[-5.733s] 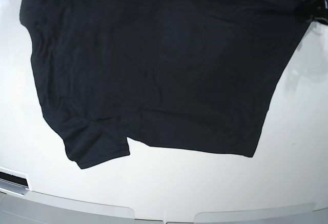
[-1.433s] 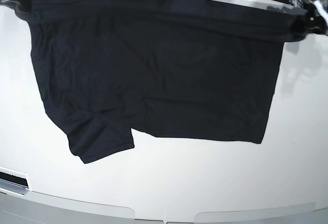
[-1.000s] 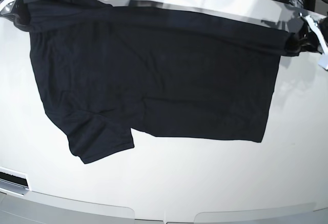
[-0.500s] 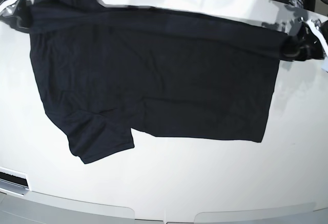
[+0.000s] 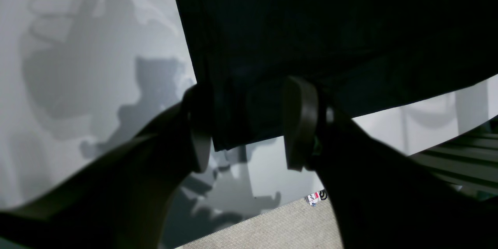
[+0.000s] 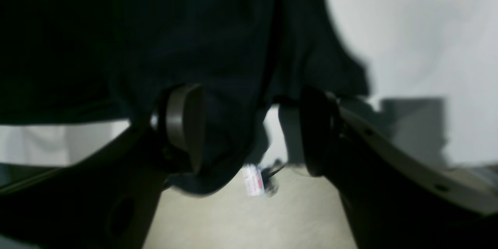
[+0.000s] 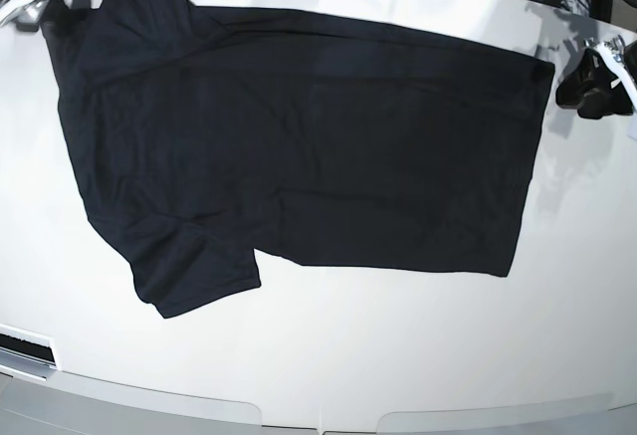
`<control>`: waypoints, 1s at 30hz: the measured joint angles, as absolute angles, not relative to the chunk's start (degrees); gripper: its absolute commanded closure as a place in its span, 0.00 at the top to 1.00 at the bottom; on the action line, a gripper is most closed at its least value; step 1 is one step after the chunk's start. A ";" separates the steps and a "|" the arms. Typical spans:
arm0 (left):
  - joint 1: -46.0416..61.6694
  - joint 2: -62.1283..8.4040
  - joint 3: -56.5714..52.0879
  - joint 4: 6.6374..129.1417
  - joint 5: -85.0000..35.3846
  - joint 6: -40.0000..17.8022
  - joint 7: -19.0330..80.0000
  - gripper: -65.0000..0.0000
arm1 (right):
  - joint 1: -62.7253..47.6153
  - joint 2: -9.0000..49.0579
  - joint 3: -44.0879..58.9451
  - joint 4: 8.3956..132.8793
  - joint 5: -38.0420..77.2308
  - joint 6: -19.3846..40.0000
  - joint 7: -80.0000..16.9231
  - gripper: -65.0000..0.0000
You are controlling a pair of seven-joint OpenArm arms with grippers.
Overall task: Layout the t-shirt on the table in an organized manner, then fold the t-shirt properly
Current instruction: 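Lower the shirt onto the table and open both grippers, then grasp the shoulder edge with the right gripper and pull it outward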
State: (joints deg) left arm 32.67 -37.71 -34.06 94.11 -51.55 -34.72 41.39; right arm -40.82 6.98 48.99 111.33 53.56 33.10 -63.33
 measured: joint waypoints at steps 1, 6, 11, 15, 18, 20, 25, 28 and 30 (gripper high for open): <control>32.64 -37.43 -34.06 94.11 -51.57 -34.72 41.36 0.46 | -40.86 6.15 48.99 109.67 54.00 33.87 -63.44 0.61; 32.67 -36.99 -34.06 94.08 -50.94 -34.72 41.52 0.46 | -39.48 4.84 48.99 101.06 55.05 35.18 -62.48 0.61; 32.64 -37.01 -34.06 94.08 -50.94 -34.72 41.45 0.46 | -37.56 4.80 48.99 93.12 56.53 37.80 -61.91 0.61; 32.67 -37.01 -34.06 94.08 -50.92 -34.72 41.52 0.46 | -34.98 4.75 48.99 88.75 57.04 38.85 -61.87 0.61; 32.67 -37.01 -34.06 94.08 -50.94 -34.72 41.50 0.46 | -33.76 4.73 48.99 86.83 57.06 39.40 -61.89 0.61; 32.67 -37.01 -34.06 94.08 -50.92 -34.72 41.52 0.46 | -33.28 4.73 48.99 86.28 56.99 39.46 -61.89 0.61; 32.67 -37.01 -34.06 94.08 -50.94 -34.72 41.50 0.46 | -33.17 4.73 48.99 86.13 54.30 39.46 -60.18 0.61; 32.67 -37.01 -34.06 94.08 -50.94 -34.72 41.50 0.46 | -33.12 4.75 48.99 86.13 51.72 37.32 -57.93 0.61; 32.67 -36.99 -34.06 94.06 -50.94 -34.72 41.52 0.46 | -33.12 4.75 48.99 86.13 50.68 36.21 -57.43 0.61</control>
State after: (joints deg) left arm 32.67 -36.99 -34.06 94.06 -50.94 -34.72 41.52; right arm -33.12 4.75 48.99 86.13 50.68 36.21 -57.43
